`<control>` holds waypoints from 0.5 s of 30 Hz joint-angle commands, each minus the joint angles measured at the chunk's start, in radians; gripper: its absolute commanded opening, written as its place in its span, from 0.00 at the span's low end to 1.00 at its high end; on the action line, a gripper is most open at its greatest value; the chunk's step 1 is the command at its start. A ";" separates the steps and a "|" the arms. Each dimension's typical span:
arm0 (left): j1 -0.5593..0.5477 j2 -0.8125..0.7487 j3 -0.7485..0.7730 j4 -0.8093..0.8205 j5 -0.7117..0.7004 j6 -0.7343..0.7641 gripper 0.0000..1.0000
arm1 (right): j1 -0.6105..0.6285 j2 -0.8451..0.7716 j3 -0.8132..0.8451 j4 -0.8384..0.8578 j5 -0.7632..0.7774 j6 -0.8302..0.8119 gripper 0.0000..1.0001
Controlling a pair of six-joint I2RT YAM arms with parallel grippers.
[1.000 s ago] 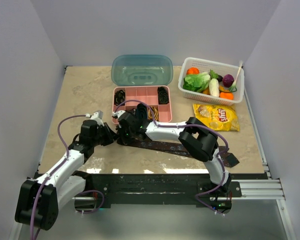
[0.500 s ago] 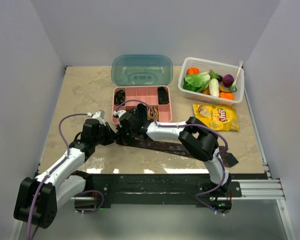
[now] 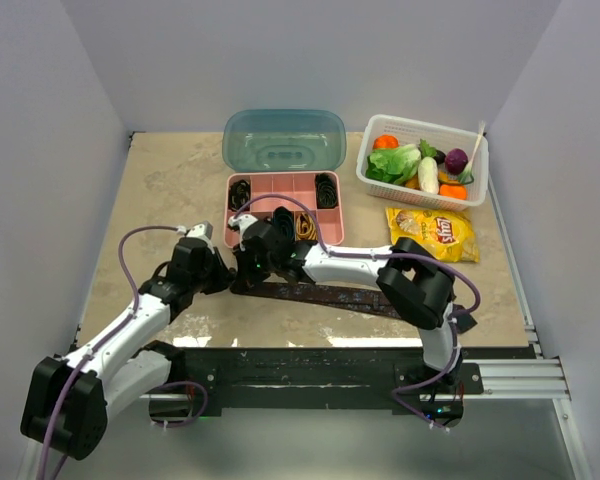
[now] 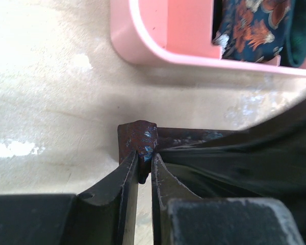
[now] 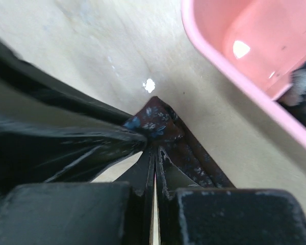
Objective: Roll the ties
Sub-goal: Roll the tie at the center of the board.
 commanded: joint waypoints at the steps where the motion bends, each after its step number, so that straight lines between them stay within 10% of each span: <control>1: -0.030 0.001 0.046 -0.025 -0.086 0.015 0.00 | 0.001 -0.086 -0.017 0.003 0.056 -0.027 0.00; 15: -0.138 0.029 0.093 -0.060 -0.174 0.033 0.00 | -0.012 -0.138 -0.082 -0.046 0.144 -0.038 0.00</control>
